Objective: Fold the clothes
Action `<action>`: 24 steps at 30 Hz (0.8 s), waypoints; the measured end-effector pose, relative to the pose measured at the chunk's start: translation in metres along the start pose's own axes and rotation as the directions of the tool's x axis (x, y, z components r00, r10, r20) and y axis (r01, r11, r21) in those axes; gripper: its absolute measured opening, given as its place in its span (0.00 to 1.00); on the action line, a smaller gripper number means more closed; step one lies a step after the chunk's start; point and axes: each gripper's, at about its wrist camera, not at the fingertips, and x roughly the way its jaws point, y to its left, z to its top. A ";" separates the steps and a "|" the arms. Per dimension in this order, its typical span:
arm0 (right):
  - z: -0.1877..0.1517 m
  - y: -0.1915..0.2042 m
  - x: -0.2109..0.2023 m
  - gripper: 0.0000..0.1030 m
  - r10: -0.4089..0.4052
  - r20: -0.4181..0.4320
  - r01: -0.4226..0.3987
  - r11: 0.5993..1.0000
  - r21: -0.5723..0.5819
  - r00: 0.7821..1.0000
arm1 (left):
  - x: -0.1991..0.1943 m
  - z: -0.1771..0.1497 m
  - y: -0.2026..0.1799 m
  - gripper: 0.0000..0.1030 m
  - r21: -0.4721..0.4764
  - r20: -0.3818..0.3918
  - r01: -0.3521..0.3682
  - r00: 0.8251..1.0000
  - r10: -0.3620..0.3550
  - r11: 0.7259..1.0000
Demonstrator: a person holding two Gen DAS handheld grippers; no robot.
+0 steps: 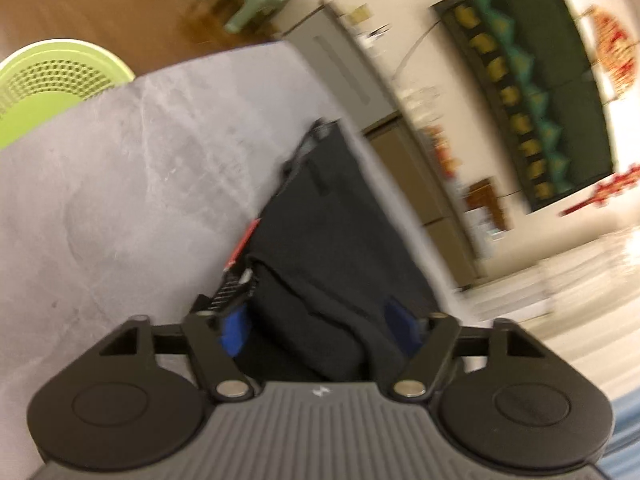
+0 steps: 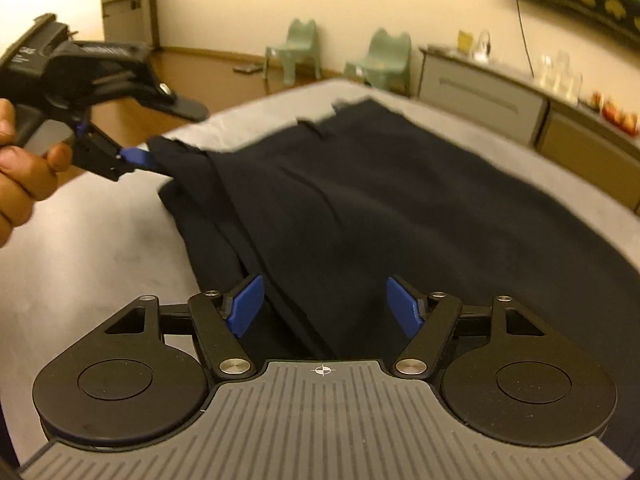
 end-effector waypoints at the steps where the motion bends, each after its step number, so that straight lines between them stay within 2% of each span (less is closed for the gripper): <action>1: -0.002 -0.004 0.004 0.65 0.012 -0.018 -0.011 1.000 0.014 1.000 | 0.004 -0.002 -0.001 0.10 0.007 -0.005 -0.027 1.000 0.027 1.000; 3: -0.008 -0.017 -0.011 0.63 0.029 -0.020 -0.028 0.998 0.065 0.999 | -0.002 -0.008 -0.004 0.09 0.018 0.000 -0.026 1.000 0.026 1.000; 5: -0.015 -0.032 -0.033 0.63 0.039 -0.002 -0.038 0.993 0.109 0.999 | -0.017 -0.012 -0.006 0.09 0.055 0.026 0.008 1.000 -0.010 0.998; 7: -0.031 -0.054 -0.063 0.70 0.009 0.022 -0.012 0.992 0.123 1.000 | -0.028 -0.013 -0.002 0.09 0.066 0.041 0.034 0.998 -0.037 0.997; 10: -0.072 -0.096 -0.104 0.71 -0.089 -0.008 0.088 0.975 0.206 0.996 | -0.021 -0.008 0.013 0.09 -0.019 0.020 0.061 0.998 -0.060 0.998; 11: -0.090 -0.115 -0.117 0.71 -0.101 -0.021 0.103 0.953 0.286 0.995 | -0.019 -0.006 0.016 0.09 -0.040 0.019 0.076 0.997 -0.075 0.996; 12: -0.111 -0.136 -0.132 0.72 -0.091 -0.024 0.093 0.906 0.413 0.996 | -0.020 -0.005 0.014 0.09 -0.050 0.027 0.099 0.995 -0.097 0.994; 13: -0.132 -0.154 -0.143 0.72 -0.060 -0.005 0.053 0.843 0.536 0.998 | -0.021 -0.005 0.009 0.10 -0.054 0.038 0.119 0.992 -0.117 0.991; 14: -0.152 -0.172 -0.153 0.72 -0.029 0.019 0.010 0.762 0.648 0.999 | -0.022 -0.005 0.005 0.10 -0.055 0.046 0.141 0.989 -0.139 0.988; 16: -0.187 -0.190 -0.162 0.72 0.047 0.106 -0.113 0.602 0.791 0.993 | -0.021 -0.006 -0.003 0.10 -0.057 0.054 0.171 0.984 -0.168 0.984; 17: -0.200 -0.193 -0.161 0.72 0.087 0.151 -0.174 0.540 0.824 0.985 | -0.021 -0.006 -0.006 0.10 -0.060 0.061 0.180 0.982 -0.177 0.982; 19: -0.208 -0.193 -0.154 0.72 0.140 0.215 -0.256 0.474 0.842 0.966 | -0.025 -0.008 -0.008 0.10 -0.073 0.091 0.199 0.977 -0.192 0.977; 22: -0.206 -0.197 -0.146 0.71 0.130 0.245 -0.277 0.443 0.852 0.961 | -0.037 -0.009 -0.009 0.09 -0.086 0.143 0.233 0.965 -0.219 0.969; 24: -0.208 -0.205 -0.145 0.68 0.106 0.261 -0.282 0.408 0.868 0.959 | -0.035 -0.014 0.000 0.09 -0.116 0.119 0.199 0.976 -0.185 0.973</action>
